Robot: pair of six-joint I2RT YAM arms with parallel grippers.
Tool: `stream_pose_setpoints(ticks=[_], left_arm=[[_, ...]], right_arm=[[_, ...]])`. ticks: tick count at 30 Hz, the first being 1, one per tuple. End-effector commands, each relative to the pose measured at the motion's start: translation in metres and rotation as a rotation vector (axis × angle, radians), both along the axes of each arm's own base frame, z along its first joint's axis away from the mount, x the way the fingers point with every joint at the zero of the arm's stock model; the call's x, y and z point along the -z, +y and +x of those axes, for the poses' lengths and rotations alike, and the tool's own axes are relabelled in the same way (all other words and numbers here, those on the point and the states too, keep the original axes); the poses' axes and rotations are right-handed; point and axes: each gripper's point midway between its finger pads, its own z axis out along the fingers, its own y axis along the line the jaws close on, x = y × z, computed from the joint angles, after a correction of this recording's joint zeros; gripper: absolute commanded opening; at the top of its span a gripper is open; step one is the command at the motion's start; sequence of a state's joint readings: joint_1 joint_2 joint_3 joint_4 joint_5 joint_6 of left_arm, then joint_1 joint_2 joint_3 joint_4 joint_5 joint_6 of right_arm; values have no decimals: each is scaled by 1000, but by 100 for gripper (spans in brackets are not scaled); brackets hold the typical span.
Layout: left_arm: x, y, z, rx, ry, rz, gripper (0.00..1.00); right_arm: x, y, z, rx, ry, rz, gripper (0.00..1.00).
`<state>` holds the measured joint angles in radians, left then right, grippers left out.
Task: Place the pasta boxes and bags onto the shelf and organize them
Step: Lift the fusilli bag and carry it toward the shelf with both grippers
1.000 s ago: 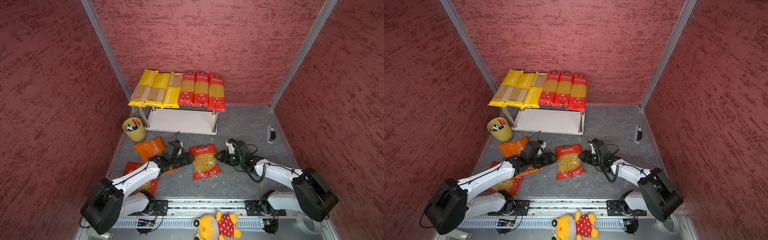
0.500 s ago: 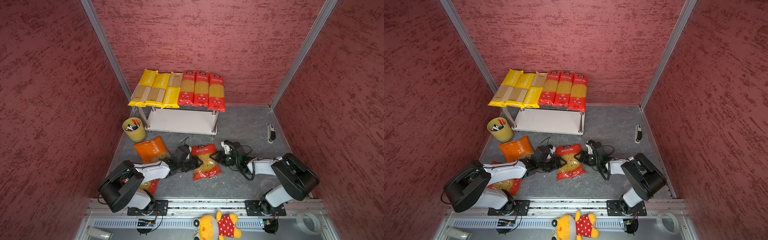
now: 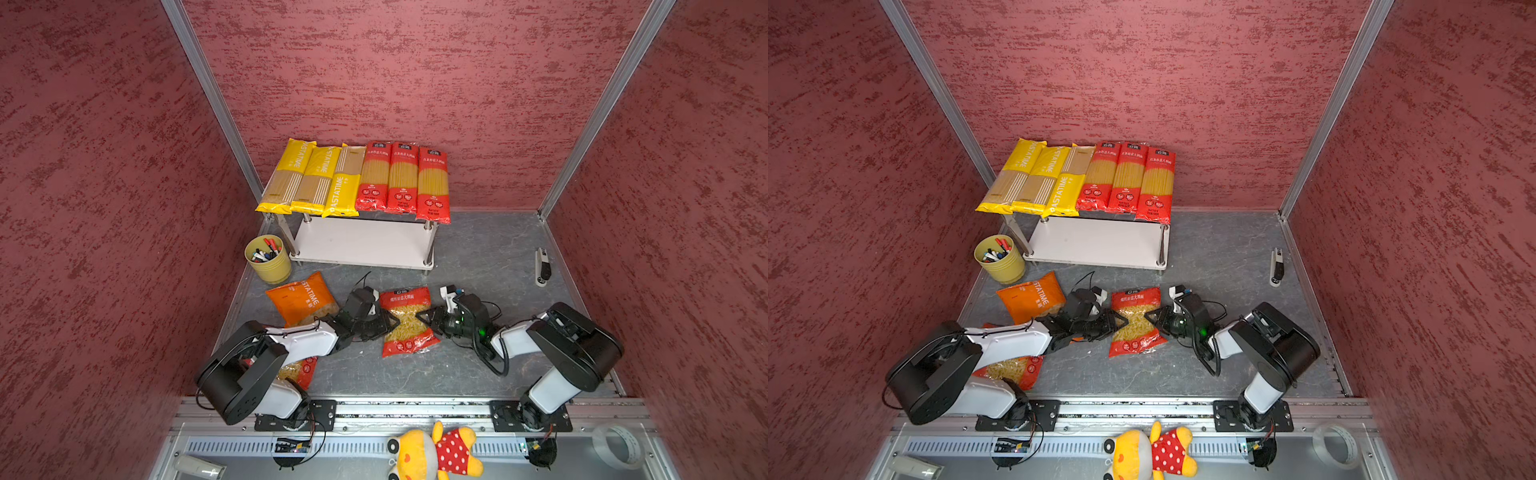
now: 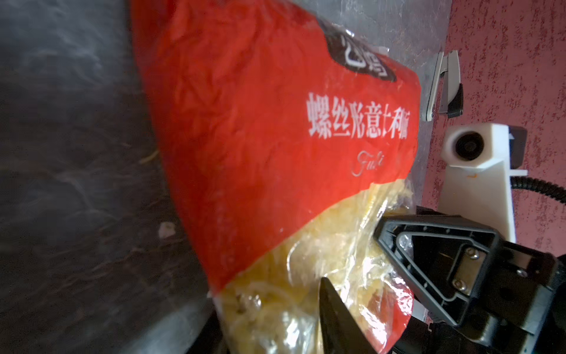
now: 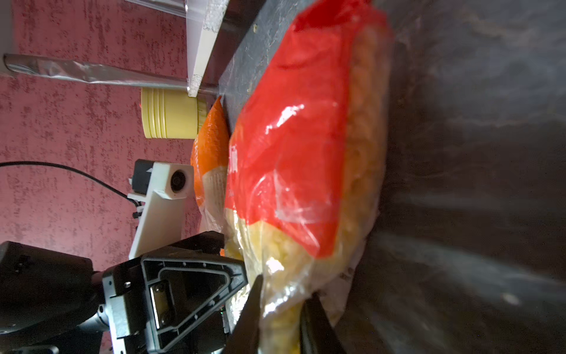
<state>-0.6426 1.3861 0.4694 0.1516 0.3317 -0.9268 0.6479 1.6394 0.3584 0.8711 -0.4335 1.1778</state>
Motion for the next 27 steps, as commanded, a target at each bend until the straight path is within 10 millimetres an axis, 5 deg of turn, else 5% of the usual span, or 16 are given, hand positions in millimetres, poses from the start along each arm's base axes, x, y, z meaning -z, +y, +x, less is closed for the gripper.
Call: stream_pose_setpoints(ticks=[1,19,27], left_arm=[[-16,13,6,-28,-33,-9,45],[-112,89,24,-187,-148,-23,53],[-139,115,31,-250,-213,-41,56]], right_arm=[[-40,9,10,46,-61,132,15],[-126,37,17,167,-172,172,3],[-173,62,25,178,-273,229,0]])
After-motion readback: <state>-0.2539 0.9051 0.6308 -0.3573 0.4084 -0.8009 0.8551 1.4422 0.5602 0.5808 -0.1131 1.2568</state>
